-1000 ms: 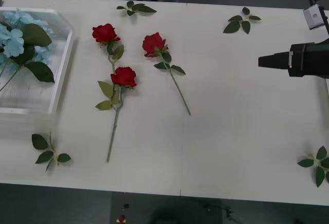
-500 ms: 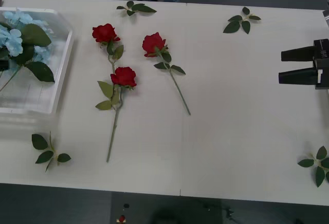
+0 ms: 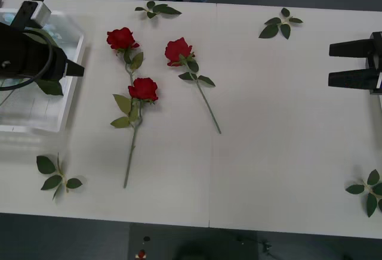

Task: Put the red flowers into the right box and the blue flowers into the left box

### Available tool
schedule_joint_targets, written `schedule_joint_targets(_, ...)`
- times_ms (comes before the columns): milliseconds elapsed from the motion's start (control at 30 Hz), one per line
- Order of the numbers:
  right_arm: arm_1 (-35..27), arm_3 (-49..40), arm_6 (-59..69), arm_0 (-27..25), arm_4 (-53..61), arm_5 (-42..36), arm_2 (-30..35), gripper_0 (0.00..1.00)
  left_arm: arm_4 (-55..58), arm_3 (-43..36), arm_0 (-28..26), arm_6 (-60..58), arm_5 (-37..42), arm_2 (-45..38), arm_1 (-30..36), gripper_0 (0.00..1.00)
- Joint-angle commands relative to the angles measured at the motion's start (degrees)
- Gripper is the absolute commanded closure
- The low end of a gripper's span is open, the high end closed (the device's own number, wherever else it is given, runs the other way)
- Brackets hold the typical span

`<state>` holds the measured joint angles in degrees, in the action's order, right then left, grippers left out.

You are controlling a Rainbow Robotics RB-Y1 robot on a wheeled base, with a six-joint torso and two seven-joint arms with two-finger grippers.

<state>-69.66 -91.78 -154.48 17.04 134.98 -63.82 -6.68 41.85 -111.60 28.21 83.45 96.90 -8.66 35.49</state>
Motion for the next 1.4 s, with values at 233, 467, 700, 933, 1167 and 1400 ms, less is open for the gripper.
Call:
schedule_joint_targets(233, 0.57, -1.12, -0.52, 0.09, 0.63, -0.08, 0.44, 0.0, -19.27, -1.34, -0.35, -3.91, -6.64, 6.2, -9.83, 0.0)
schedule_joint_targets(467, 0.57, -1.12, -0.52, 0.01, 0.81, -0.08, 0.36, 0.0, -34.38, 3.49, -5.1, -6.81, -24.83, 14.99, -11.14, 0.0)
schedule_joint_targets(700, 0.57, -1.12, -0.52, 0.01, 0.72, -0.17, 0.44, 0.0, -39.13, 7.1, -6.59, -12.87, -30.02, 19.56, -11.14, 0.0)
schedule_joint_targets(933, 0.57, -1.12, -0.52, 0.01, 0.72, -0.17, 0.44, 0.0, -38.51, 12.72, -5.89, -13.84, -32.56, 20.52, -12.55, 0.0)
schedule_joint_targets(1167, 0.57, -1.12, -0.52, 0.01, 0.72, -0.17, 0.44, 0.0, -38.6, 20.02, -1.41, -14.28, -32.39, 20.44, -12.81, 0.0)
schedule_joint_targets(1400, 0.57, -1.12, -0.52, 0.01, 0.72, -0.17, 0.44, 0.0, -36.05, 26.87, 3.96, -14.19, -32.39, 20.52, -13.43, 0.0)
